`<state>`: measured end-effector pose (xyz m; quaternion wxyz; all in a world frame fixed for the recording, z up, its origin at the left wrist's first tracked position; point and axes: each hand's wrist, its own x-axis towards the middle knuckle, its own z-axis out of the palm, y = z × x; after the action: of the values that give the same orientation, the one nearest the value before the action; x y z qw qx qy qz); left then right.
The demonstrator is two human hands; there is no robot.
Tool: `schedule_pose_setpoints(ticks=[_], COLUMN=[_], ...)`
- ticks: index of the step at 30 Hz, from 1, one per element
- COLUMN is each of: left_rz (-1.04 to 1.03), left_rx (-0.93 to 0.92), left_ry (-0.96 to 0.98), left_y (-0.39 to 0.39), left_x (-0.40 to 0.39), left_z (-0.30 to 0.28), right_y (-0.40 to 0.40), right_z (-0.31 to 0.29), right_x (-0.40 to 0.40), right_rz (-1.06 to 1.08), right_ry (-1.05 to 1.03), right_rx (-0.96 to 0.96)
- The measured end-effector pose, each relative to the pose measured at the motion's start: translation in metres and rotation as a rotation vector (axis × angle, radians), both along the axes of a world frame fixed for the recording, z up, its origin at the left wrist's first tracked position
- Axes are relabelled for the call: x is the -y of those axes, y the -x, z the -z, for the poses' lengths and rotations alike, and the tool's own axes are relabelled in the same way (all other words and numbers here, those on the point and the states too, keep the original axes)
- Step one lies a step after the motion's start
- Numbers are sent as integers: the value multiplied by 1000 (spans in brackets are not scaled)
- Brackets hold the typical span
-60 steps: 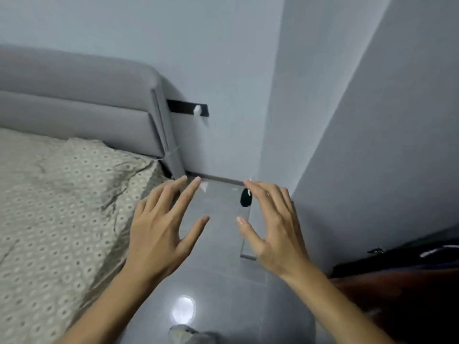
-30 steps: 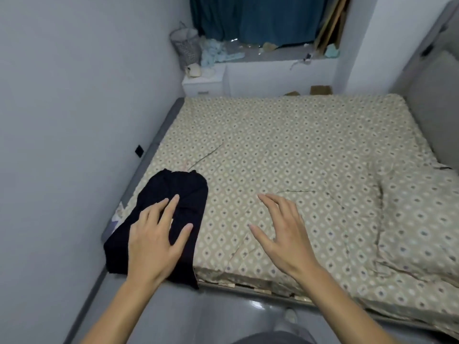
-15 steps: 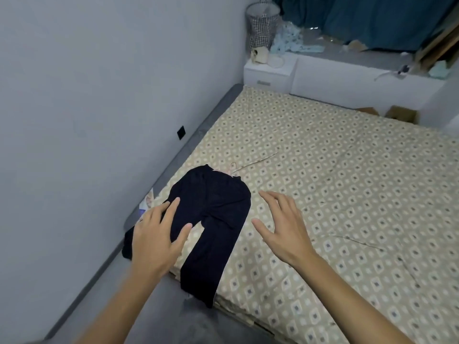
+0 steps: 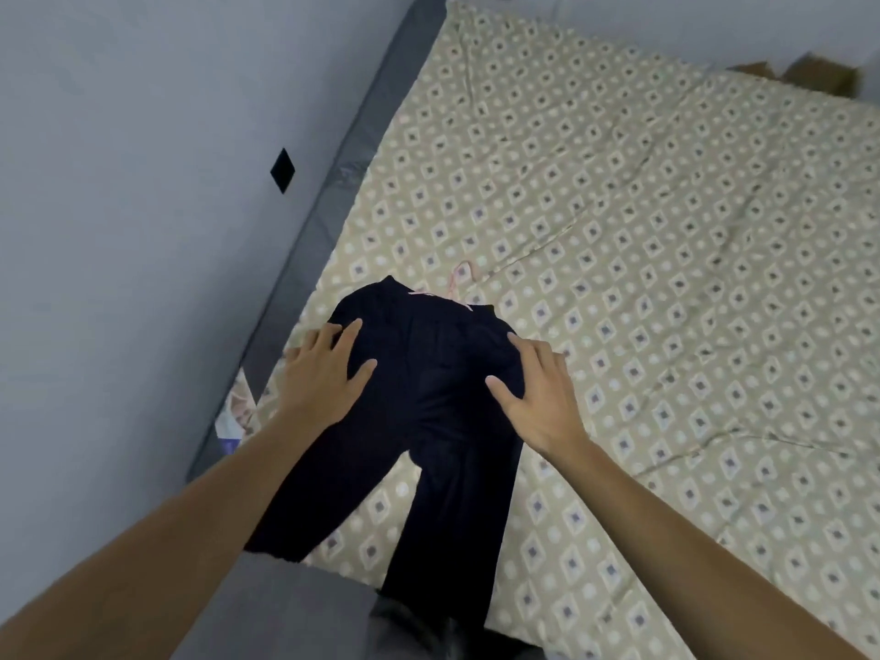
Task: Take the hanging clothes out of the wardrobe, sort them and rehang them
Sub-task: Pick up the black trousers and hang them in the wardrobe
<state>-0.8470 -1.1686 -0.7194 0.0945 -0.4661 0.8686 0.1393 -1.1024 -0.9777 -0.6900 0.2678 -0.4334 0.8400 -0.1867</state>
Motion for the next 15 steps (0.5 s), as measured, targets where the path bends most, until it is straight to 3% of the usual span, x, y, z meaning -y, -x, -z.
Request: schedule_pose_setpoints(ticks=[7, 15], left_rz=[-32, 11], left_rx=[62, 78], left_ry=[-65, -111], left_y=[48, 77], left_x=[88, 127], left_z=[131, 191], right_y=[59, 60], right_z=[141, 216], right_x=[83, 114], right_rz=[71, 173], right_ry=[-215, -213], right_rx=[-14, 148])
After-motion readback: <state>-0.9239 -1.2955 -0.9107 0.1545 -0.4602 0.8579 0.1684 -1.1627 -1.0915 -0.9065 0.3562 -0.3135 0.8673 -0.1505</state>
